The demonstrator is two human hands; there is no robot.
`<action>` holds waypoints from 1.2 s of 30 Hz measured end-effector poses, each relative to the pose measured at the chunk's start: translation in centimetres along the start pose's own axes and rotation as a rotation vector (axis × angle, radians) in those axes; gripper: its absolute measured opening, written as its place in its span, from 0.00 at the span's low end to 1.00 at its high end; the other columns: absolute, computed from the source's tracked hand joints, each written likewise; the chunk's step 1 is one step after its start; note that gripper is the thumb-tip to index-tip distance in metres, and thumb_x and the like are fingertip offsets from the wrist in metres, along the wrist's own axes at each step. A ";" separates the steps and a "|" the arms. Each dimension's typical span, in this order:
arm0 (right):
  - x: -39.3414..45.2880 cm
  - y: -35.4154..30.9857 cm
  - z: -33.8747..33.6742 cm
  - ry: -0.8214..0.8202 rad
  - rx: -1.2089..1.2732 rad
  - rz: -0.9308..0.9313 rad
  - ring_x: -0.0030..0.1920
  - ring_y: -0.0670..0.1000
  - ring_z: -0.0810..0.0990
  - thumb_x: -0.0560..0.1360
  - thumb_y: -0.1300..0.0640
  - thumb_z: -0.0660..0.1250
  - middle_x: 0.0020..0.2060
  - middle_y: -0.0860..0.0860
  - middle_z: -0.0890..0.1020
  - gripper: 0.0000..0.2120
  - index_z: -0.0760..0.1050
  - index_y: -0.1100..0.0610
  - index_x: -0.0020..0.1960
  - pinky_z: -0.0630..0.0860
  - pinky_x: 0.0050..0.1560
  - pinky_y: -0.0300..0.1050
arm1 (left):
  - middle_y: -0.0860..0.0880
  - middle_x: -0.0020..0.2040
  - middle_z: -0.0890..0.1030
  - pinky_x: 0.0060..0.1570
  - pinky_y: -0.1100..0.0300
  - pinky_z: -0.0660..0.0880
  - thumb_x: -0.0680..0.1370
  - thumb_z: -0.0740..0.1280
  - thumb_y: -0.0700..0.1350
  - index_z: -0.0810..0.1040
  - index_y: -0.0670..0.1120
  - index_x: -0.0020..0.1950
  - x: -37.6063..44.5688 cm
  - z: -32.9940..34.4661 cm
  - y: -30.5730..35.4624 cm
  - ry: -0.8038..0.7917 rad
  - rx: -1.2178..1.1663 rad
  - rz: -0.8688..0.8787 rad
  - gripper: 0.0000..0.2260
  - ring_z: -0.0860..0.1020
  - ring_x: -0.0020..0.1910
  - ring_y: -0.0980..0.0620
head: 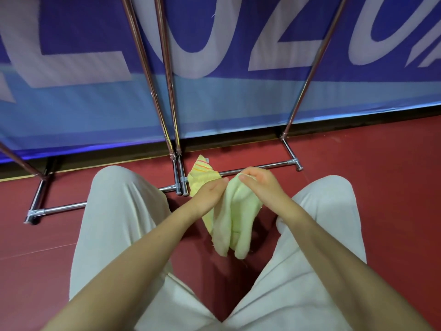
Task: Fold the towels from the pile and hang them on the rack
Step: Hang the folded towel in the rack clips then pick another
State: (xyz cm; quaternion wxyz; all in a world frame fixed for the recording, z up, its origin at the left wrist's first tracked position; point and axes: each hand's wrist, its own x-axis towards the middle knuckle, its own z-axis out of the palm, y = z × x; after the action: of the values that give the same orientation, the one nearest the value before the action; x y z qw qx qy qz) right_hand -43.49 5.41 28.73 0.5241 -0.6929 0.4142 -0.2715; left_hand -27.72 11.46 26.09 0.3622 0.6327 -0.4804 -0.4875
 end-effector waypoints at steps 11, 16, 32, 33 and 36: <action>0.9 0.1 0.7 0.103 -0.008 0.024 0.38 0.46 0.76 0.75 0.60 0.68 0.37 0.51 0.79 0.03 0.77 0.59 0.46 0.72 0.41 0.42 | 0.53 0.45 0.81 0.45 0.63 0.73 0.78 0.69 0.45 0.81 0.45 0.49 0.3 -1.4 0.7 0.230 -0.255 0.085 0.05 0.78 0.44 0.57; 1.0 0.0 1.3 0.151 0.004 0.000 0.30 0.42 0.69 0.75 0.61 0.68 0.28 0.43 0.72 0.03 0.75 0.58 0.45 0.67 0.33 0.35 | 0.52 0.51 0.83 0.50 0.65 0.73 0.77 0.70 0.45 0.82 0.47 0.50 0.4 -1.5 0.8 0.267 -0.289 0.082 0.04 0.79 0.51 0.57; 1.2 0.6 1.6 0.141 -0.032 -0.005 0.30 0.42 0.66 0.73 0.60 0.71 0.29 0.46 0.69 0.05 0.75 0.57 0.43 0.65 0.33 0.32 | 0.46 0.44 0.83 0.52 0.51 0.76 0.78 0.68 0.45 0.84 0.47 0.46 1.1 -1.9 0.7 0.223 -0.523 -0.025 0.06 0.80 0.47 0.48; 1.3 0.7 1.7 0.144 -0.028 -0.004 0.31 0.42 0.67 0.73 0.59 0.71 0.29 0.46 0.69 0.05 0.75 0.57 0.43 0.66 0.34 0.33 | 0.45 0.44 0.83 0.53 0.50 0.75 0.79 0.67 0.45 0.85 0.47 0.45 1.0 -1.8 0.8 0.224 -0.570 -0.021 0.07 0.80 0.47 0.48; 1.3 0.8 2.0 0.153 0.004 0.007 0.33 0.46 0.69 0.73 0.58 0.72 0.31 0.50 0.72 0.07 0.74 0.58 0.42 0.68 0.35 0.39 | 0.47 0.42 0.83 0.55 0.49 0.75 0.79 0.67 0.44 0.86 0.48 0.42 1.0 -1.5 1.0 0.272 -0.652 -0.020 0.09 0.79 0.46 0.48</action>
State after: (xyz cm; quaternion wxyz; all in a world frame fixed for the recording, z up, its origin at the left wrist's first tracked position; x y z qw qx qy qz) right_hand -41.40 5.20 27.23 0.4932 -0.6677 0.4549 -0.3224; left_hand -26.52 10.22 27.18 0.6010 0.5477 -0.2404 -0.5302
